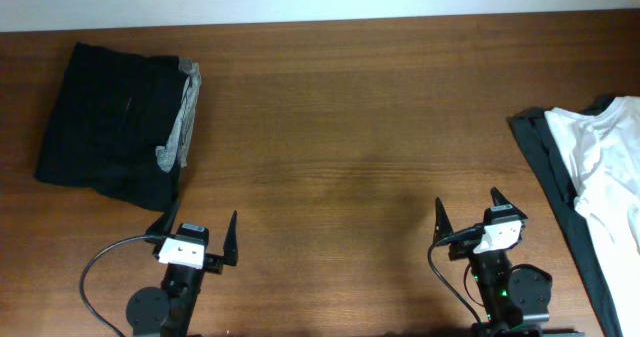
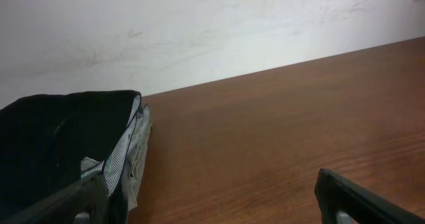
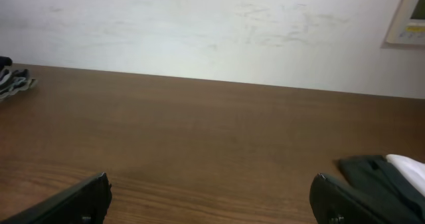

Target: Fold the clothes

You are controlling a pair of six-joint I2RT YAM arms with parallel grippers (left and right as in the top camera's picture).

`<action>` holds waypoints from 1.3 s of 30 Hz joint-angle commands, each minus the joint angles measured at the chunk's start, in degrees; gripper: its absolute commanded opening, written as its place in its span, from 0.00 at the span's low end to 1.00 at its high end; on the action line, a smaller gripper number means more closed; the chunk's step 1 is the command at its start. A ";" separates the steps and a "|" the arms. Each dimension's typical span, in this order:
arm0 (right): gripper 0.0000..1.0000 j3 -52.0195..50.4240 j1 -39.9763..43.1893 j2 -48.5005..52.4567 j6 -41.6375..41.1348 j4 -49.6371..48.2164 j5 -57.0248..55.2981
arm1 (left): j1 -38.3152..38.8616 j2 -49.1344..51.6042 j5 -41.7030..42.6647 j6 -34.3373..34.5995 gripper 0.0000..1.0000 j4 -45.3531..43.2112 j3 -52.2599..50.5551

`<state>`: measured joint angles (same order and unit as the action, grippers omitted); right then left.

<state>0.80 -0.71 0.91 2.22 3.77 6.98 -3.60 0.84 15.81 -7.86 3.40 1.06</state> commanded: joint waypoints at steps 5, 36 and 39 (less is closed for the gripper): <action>0.99 -0.35 0.35 -0.44 -4.79 -4.11 10.58 | 0.35 -0.28 7.52 1.11 0.99 -3.39 -0.33; 0.99 87.62 25.00 100.35 -25.11 43.28 0.48 | 0.35 72.11 8.66 0.90 0.99 45.62 71.71; 0.99 90.86 30.62 106.79 -24.74 37.94 -0.42 | 0.35 72.11 8.63 0.90 0.99 46.25 71.69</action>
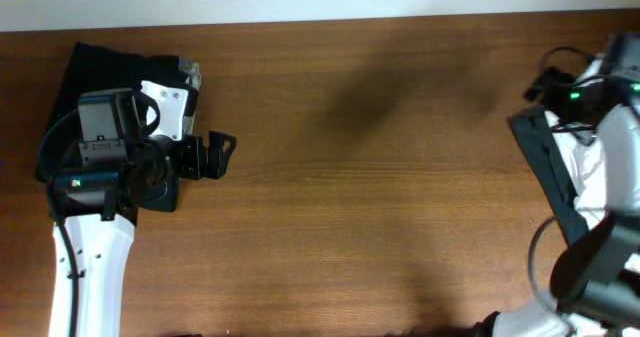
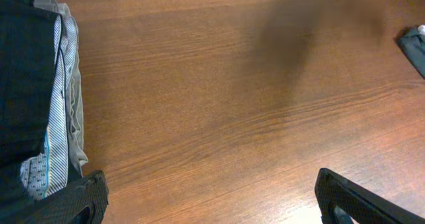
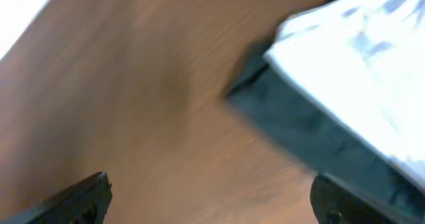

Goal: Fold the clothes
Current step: 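Reach the right gripper to the white T-shirt at the right edge and grasp it, then drag the white T-shirt leftward to the table center with the right gripper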

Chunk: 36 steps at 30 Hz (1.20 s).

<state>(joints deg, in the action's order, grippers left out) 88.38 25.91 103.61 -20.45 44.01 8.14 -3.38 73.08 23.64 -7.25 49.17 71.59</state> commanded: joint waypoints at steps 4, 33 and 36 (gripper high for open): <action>0.98 3.45 11.30 11.69 1.97 -7.39 -6.08 | 0.13 -0.13 0.81 0.28 0.99 1.66 1.16; 0.04 14.64 -32.44 -4.09 4.20 7.17 17.35 | 0.13 -0.68 -1.86 0.31 0.99 3.67 1.18; 0.18 14.64 -48.19 -1.05 8.87 10.99 16.35 | 0.11 -2.97 -5.11 0.28 0.99 3.67 1.38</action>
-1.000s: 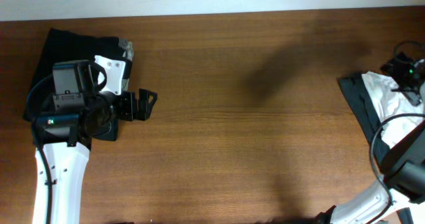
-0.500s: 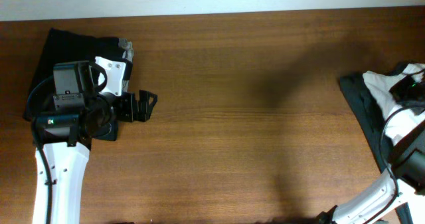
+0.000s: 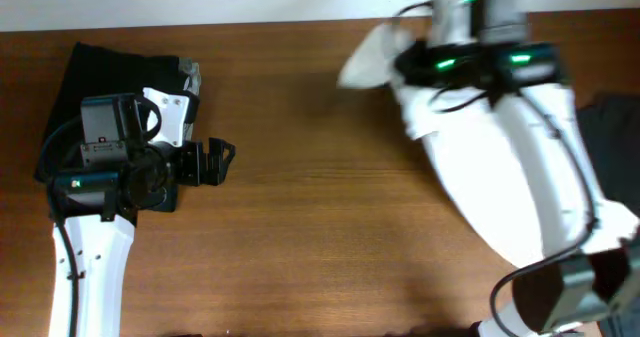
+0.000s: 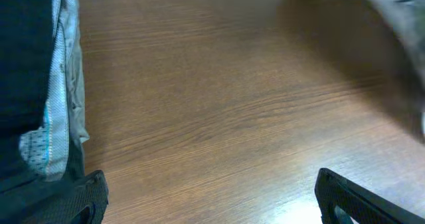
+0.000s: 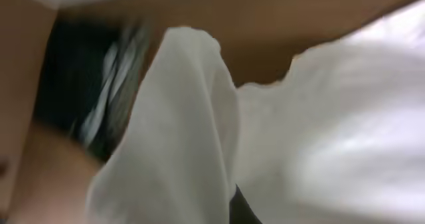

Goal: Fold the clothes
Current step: 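Drag the white T-shirt leftward to the table center with the right gripper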

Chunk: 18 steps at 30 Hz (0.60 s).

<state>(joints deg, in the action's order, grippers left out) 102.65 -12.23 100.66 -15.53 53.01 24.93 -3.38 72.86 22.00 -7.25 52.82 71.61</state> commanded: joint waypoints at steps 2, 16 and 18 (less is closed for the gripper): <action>0.53 0.42 -18.34 1.99 4.59 4.44 -10.12 | 0.11 -5.51 -7.13 0.28 0.99 0.02 1.57; 0.74 1.84 -3.52 -11.39 4.13 9.07 -16.37 | 12.98 13.53 -3.32 0.26 0.99 -12.72 2.05; 0.76 1.84 -3.43 -11.50 4.13 11.91 -16.39 | 15.41 21.88 -3.48 0.26 0.98 -19.02 2.05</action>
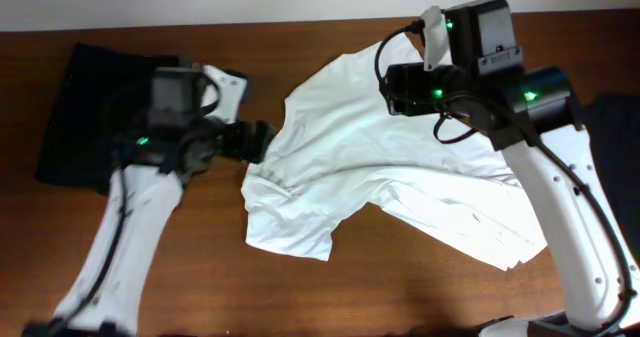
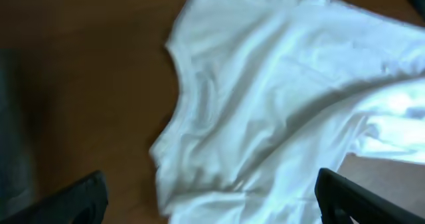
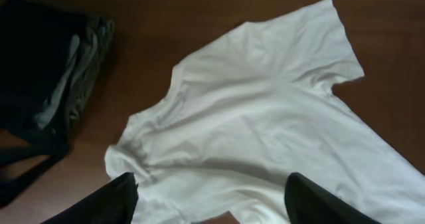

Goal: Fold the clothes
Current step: 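Drag the white T-shirt leftward to the table center with the right gripper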

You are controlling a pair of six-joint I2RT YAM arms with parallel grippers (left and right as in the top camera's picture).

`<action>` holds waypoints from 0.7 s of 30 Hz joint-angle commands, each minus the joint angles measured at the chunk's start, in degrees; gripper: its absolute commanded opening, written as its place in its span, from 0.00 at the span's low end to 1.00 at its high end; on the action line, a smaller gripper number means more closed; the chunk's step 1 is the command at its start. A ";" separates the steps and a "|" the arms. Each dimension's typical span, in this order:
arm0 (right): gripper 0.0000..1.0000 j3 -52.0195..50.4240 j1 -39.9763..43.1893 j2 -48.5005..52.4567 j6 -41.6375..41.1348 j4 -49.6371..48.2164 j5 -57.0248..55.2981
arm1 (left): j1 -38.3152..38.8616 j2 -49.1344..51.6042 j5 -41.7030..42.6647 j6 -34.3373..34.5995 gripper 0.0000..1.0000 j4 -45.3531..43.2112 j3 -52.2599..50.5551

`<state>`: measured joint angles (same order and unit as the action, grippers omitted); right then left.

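A white T-shirt point(image 1: 380, 167) lies crumpled and partly spread across the middle of the wooden table, one sleeve toward the back. My left gripper point(image 1: 255, 140) is open at the shirt's left edge; in the left wrist view the shirt point(image 2: 279, 84) fills the frame between the open fingers point(image 2: 86, 197). My right gripper point(image 1: 395, 89) is open and raised over the shirt's back part. Its wrist view looks down on the shirt point(image 3: 265, 117) with nothing between the fingers point(image 3: 319, 197).
A folded pile of dark clothes point(image 1: 90, 107) with a striped grey piece sits at the back left, also visible in the right wrist view as the dark pile point(image 3: 46, 58). A dark garment point(image 1: 612, 117) lies at the right edge. Bare wood shows along the front.
The white shirt was bunched in my right gripper in the air at the back. Now it lies on the table and the right gripper is open above it. The left gripper has moved right to the shirt's edge.
Both arms were parked open at the front edge, with the white shirt on a dark garment at the far right. Then the left arm was beside the folded pile and the right arm over the shirt. Then the right gripper held the shirt mid-table; now it lies released.
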<state>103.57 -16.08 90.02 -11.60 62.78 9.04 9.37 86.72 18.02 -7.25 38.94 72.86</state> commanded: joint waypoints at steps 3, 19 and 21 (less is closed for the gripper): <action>0.76 0.90 0.42 -0.85 0.24 5.49 -0.74 | 3.43 16.50 0.13 0.28 0.99 -13.68 0.81; 0.77 0.85 0.42 -0.83 0.22 8.50 -0.74 | 2.89 35.21 -15.08 2.71 0.00 -20.37 0.81; 0.78 0.85 0.42 -0.61 0.22 8.50 -1.46 | 0.81 35.21 -26.47 7.08 0.00 -17.62 0.81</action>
<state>103.63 -16.05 89.93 -11.60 71.18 8.82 13.04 119.04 10.74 -5.10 17.85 74.85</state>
